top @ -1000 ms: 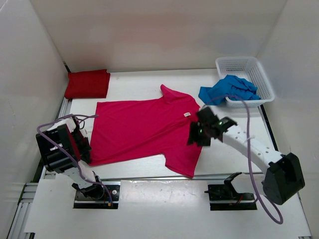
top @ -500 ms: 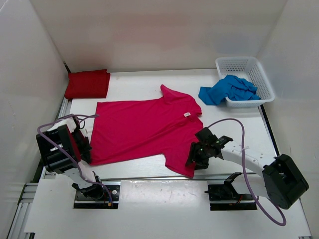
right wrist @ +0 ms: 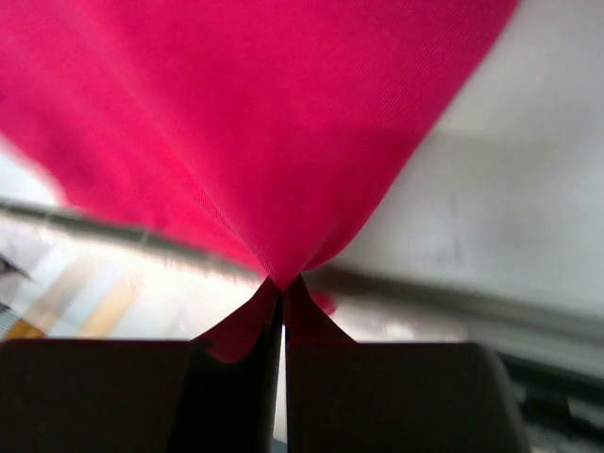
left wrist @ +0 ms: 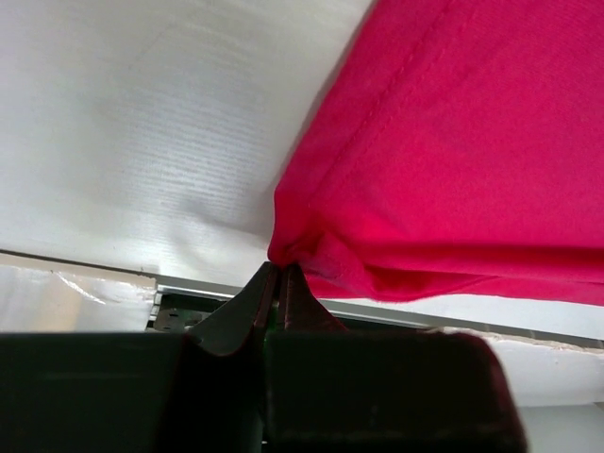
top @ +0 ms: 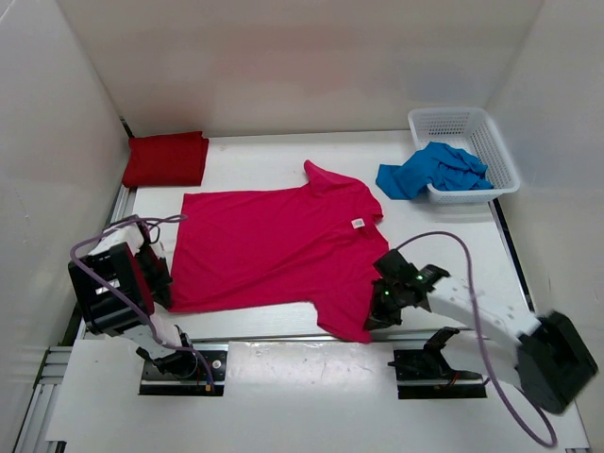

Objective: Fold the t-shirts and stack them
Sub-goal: Fold the flattened tshirt in 1/3 of the way

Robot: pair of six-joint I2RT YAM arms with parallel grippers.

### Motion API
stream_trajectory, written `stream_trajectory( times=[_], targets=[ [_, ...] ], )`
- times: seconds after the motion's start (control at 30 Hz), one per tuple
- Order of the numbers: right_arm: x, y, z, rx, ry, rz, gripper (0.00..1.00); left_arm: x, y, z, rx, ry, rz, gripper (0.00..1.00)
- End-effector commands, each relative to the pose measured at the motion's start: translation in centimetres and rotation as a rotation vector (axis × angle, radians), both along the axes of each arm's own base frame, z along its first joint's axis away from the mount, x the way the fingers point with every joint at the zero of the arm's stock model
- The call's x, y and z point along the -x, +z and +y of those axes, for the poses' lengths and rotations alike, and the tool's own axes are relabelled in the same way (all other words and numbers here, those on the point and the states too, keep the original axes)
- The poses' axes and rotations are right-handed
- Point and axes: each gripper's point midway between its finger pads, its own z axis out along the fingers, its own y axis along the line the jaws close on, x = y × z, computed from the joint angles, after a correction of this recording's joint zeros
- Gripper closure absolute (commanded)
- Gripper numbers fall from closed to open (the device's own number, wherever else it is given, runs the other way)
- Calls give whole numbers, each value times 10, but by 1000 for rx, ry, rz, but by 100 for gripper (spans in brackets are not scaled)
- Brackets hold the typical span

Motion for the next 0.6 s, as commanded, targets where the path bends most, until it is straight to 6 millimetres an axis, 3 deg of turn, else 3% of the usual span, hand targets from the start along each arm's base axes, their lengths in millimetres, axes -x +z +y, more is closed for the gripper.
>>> stream_trajectory(
  times=[0.0,0.13,0.23,0.37,0.43,0.47,0.5,0.57],
  targets=[
    [31,20,-27,45,-10,6,100,-3,12,5,-37,-12,-47,90],
    [49,37,-39,15,-84,-4,100,-3,15,6,-46,-13,-44,90],
    [46,46,-33,-50,-105,-41,100,-4,17,7,-46,-13,-45,90],
    [39,46,-28,-14,-36,-29,100,-11,24,6,-42,-21,-59,90],
    [27,63,-18,-23,7,-59,100,-12,27,6,-42,-21,-59,90],
    [24,63,-23,34,30,-61,100,-15,28,8,-46,-21,-68,90],
    [4,75,-22,52,28,-145,100,-20,32,10,-53,-21,-85,90],
    [-20,82,-23,76,51,-193,100,-31,36,10,-51,-28,-108,90]
  ],
)
